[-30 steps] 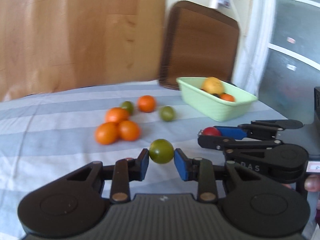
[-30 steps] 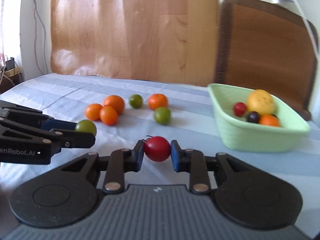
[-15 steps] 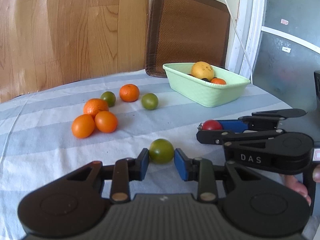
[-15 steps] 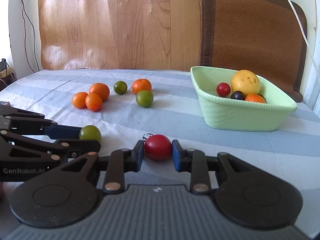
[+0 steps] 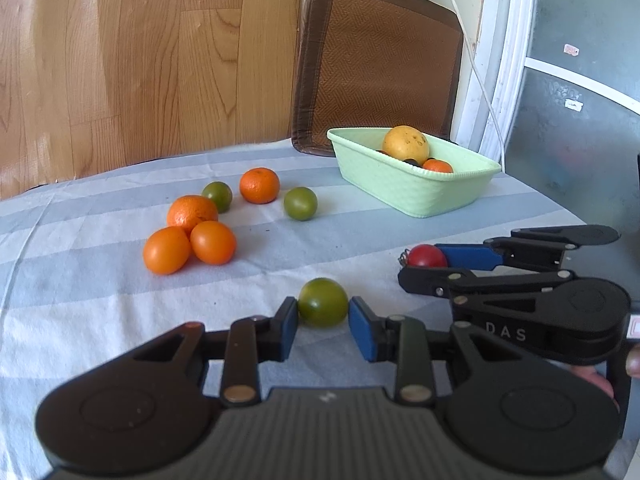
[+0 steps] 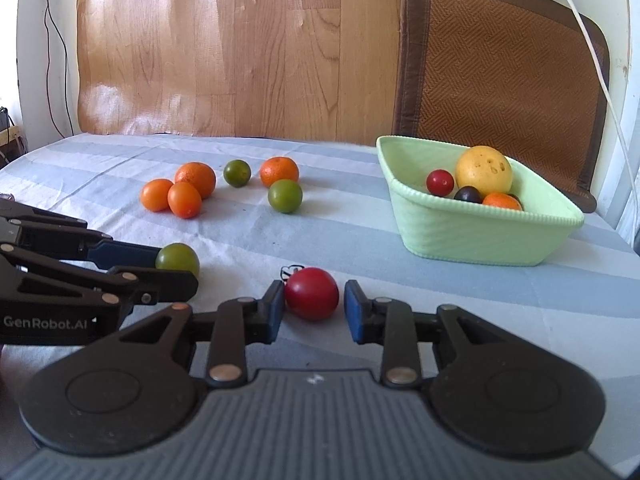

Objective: Organize fruits

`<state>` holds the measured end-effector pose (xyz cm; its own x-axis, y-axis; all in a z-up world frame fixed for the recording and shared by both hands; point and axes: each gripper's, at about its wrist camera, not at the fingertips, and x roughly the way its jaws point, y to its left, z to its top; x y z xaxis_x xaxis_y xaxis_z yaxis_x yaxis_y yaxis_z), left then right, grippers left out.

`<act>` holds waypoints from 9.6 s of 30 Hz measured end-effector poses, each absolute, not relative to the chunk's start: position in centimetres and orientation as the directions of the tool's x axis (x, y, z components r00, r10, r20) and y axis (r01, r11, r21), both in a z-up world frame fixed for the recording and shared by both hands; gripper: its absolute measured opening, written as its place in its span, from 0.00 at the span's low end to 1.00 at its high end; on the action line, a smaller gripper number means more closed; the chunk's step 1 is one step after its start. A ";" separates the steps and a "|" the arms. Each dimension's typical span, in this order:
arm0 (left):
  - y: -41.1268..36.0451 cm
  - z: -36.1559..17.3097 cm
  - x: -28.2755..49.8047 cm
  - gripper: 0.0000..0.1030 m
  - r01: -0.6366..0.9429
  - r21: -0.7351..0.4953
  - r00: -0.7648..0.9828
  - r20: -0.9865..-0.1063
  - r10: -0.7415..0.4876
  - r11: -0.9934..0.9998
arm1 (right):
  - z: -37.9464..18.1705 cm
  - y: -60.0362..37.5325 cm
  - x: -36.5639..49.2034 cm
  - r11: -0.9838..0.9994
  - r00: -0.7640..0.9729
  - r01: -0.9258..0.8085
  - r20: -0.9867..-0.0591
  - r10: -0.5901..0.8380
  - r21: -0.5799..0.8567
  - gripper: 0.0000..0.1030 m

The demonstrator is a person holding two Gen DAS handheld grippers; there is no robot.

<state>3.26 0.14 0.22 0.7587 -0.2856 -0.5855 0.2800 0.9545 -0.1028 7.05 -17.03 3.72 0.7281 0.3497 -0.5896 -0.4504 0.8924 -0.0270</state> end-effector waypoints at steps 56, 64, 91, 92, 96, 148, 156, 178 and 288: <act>4.9 0.9 3.1 0.51 -0.046 -0.024 0.832 -0.554 0.025 0.999 | 5.4 -16.3 6.3 0.901 0.781 -0.406 -0.455 0.429 0.153 0.40; 4.9 1.0 3.0 0.55 -0.045 -0.033 0.841 -0.541 0.020 0.998 | 5.0 -16.1 6.6 0.911 0.773 -0.383 -0.486 0.407 0.153 0.41; 4.5 1.1 2.5 0.60 -0.030 -0.023 0.859 -0.511 0.015 0.999 | 4.9 -16.1 6.4 0.903 0.766 -0.397 -0.482 0.425 0.166 0.50; 4.5 1.1 2.5 0.60 -0.030 -0.023 0.860 -0.511 0.014 0.999 | 4.9 -16.1 6.5 0.903 0.766 -0.397 -0.482 0.426 0.167 0.50; 4.5 1.2 2.4 0.60 -0.029 -0.022 0.862 -0.506 0.013 0.999 | 4.9 -16.1 6.5 0.903 0.766 -0.397 -0.482 0.426 0.167 0.50; 4.6 1.6 2.1 0.73 -0.011 -0.031 0.880 -0.476 -0.005 0.999 | 4.9 -16.1 6.3 0.904 0.768 -0.393 -0.480 0.424 0.170 0.50; 6.6 1.6 5.0 0.66 0.002 -0.052 0.847 -0.530 -0.029 0.999 | 5.0 -16.1 6.2 0.896 0.763 -0.404 -0.471 0.442 0.186 0.50; 9.1 1.0 8.0 0.32 0.124 -0.178 0.819 -0.537 -0.202 0.976 | 4.4 -6.5 11.9 0.722 0.602 -0.689 -0.600 0.526 -0.058 0.48; 2.6 2.7 -0.9 1.00 -0.228 0.036 0.969 -0.091 0.230 0.973 | 6.3 -15.9 2.9 0.971 0.983 -0.184 -0.031 0.182 -0.150 1.00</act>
